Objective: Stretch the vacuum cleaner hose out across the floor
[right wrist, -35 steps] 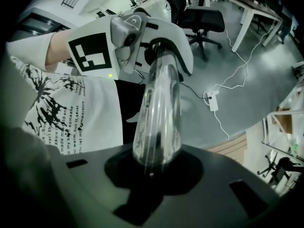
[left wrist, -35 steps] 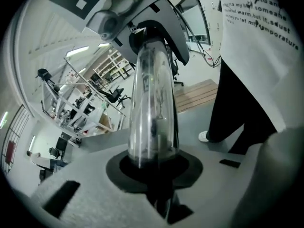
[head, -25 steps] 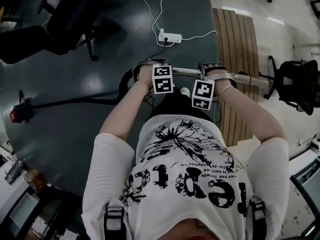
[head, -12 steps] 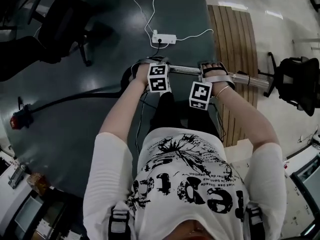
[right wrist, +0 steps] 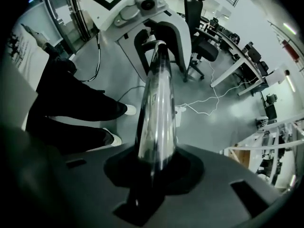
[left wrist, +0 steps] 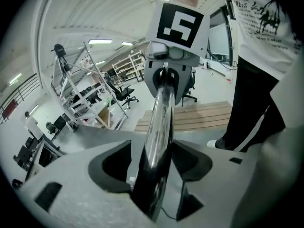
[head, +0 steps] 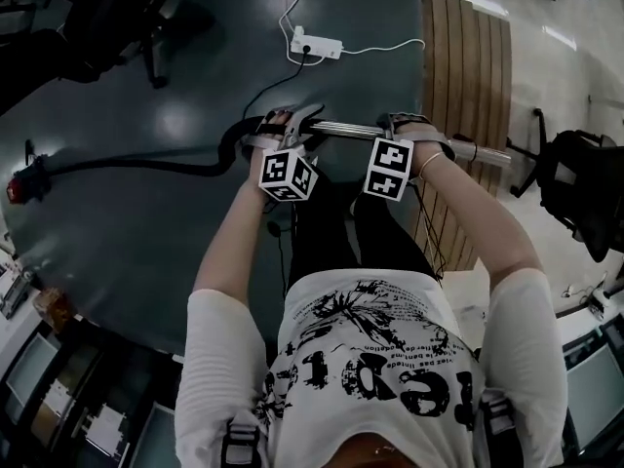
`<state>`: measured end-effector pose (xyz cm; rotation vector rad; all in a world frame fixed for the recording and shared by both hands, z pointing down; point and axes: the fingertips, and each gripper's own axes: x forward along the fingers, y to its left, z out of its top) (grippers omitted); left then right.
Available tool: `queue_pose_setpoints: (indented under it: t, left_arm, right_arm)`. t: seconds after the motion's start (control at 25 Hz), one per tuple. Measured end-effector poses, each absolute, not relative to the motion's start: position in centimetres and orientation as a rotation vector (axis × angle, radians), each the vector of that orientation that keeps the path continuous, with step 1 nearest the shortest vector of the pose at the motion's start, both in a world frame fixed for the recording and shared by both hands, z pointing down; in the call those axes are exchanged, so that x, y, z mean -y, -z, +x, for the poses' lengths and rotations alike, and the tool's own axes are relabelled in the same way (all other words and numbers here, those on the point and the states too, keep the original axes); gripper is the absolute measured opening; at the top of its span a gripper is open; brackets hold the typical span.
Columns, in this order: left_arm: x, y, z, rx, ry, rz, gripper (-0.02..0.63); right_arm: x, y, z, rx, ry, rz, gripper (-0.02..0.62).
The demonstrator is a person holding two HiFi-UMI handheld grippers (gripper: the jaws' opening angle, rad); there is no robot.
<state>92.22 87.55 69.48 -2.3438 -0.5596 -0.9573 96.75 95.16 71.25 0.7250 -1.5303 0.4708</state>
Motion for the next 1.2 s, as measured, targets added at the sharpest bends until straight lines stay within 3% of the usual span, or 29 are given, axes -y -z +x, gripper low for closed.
queue_pose_setpoints:
  t: [0.16,0.36,0.4,0.52,0.72,0.96,1.2]
  left_arm:
    - [-89.0,-70.0,92.6,0.467,0.92,-2.425,0.252]
    - [-87.8,-74.2,93.6,0.101,1.021,-2.962,0.249]
    - [-87.8,-75.5,93.7,0.052,1.053,-3.029,0.228]
    - [-86.9,-79.0,94.7,-0.047,1.108,-3.167,0.006]
    - [-83.4,-87.6,98.8,-0.113,1.004,-3.194,0.005]
    - [-82.4,-98.2,103.5,0.272,0.819,-3.354,0.005]
    - [-80.3,-108.9,107.6,0.286,0.906,-3.136,0.005]
  right_arm:
    - [-96.7,-75.3,97.5,1.547,-0.572,0.716,0.101]
    - [-98.2,-80.6,97.6,1.59,-0.71,0.764,0.103]
    - [-98.2,-81.8,97.6,1.593,-0.721,0.772,0.103]
    - [-97.7,-86.6,98.8,1.59,-0.733,0.782,0.103]
    - [-97.2,-97.5,102.6,1.59,-0.717,0.794,0.103]
    - [-99.3,-111.4,104.6,1.618,-0.751,0.803,0.103]
    - [-102.0,-122.8,105.9,1.689,-0.895,0.848,0.103]
